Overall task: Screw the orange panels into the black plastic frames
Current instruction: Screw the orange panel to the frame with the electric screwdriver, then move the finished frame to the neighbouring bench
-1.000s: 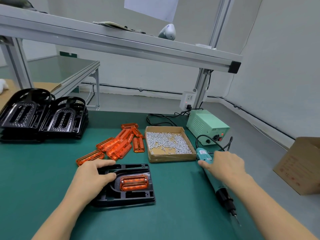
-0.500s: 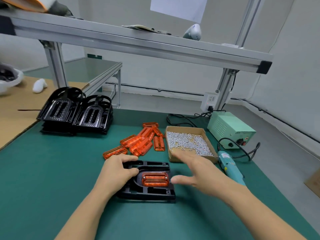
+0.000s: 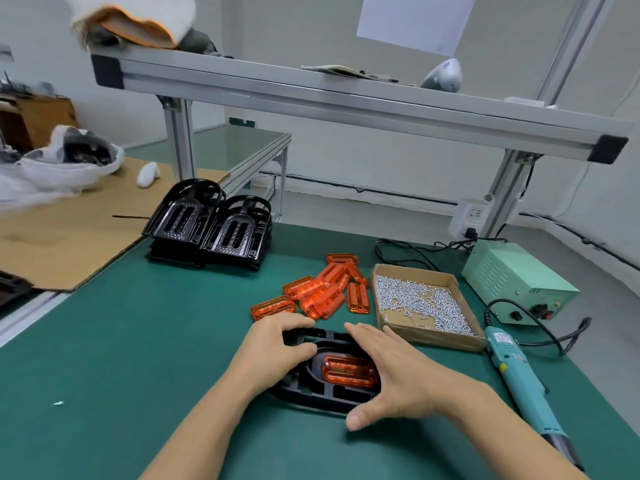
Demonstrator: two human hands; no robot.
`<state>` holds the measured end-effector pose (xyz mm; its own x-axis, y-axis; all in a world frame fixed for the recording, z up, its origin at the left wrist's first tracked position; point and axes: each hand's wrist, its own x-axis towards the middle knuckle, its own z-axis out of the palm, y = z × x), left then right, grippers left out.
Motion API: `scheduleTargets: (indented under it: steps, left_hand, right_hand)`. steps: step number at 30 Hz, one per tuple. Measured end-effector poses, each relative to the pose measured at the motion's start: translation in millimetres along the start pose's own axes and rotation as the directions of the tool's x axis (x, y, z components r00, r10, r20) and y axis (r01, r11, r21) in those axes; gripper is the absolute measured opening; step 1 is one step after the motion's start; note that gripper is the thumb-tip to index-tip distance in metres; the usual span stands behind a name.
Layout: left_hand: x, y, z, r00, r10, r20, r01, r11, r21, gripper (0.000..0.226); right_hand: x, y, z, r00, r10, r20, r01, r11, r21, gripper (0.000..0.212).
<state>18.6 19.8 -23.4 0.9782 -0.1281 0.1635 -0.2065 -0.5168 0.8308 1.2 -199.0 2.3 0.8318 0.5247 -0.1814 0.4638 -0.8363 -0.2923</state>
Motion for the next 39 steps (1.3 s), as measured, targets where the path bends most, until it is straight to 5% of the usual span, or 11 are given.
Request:
scheduleTargets:
  steps: [6,10,18,22,25,28,32,39]
  left_hand:
    - [-22.0,-9.3,-23.8,0.955,0.060,0.289,-0.076,0.996,0.047,0.094]
    - [-33.5,-14.7,-26.3,0.961,0.033,0.273,-0.090,0.976,0.200,0.110]
    - [-43.9,-15.4,-35.3,0.981,0.026,0.194,-0.053,0.989,0.135,0.100]
    - [-53.5,-20.9,-49.8,0.999,-0.045,-0.017,0.044,0.998,-0.045,0.095]
    - [-62.0,-22.8,-59.1,0.963,-0.156,-0.219,0.091,0.956,-0.278,0.088]
    - [-70.9,-23.0,-67.0,0.941,-0.212,-0.263,0.057,0.868,-0.493,0.065]
    - [-81.3,-19.6,-78.1,0.934,-0.207,-0.292,-0.009,0.802,-0.597,0.051]
    - [-84.6,-27.6,-101.9,0.804,-0.422,-0.419,-0.020,0.684,-0.729,0.048]
  right_hand:
    - [0.8,-1.4,0.0,1.000,0.003,-0.011,-0.002,1.000,0.018,0.130]
    - [2.4,-1.9,-1.2,1.000,0.022,0.003,-0.022,0.999,0.045,0.134]
    - [8.5,-17.3,-3.4,0.997,0.025,-0.077,-0.024,1.000,0.018,0.132]
    - [22.7,-41.5,-5.7,0.967,-0.009,-0.255,0.014,1.000,0.017,0.125]
    - [39.9,-67.7,-5.8,0.936,-0.005,-0.352,0.032,0.997,0.073,0.119]
    - [59.3,-100.0,-2.3,0.914,0.004,-0.407,0.042,0.994,0.104,0.119]
    - [80.5,-141.1,5.1,0.896,-0.003,-0.444,0.059,0.992,0.113,0.118]
    - [104.0,-200.6,17.9,0.901,0.006,-0.434,0.048,0.992,0.115,0.113]
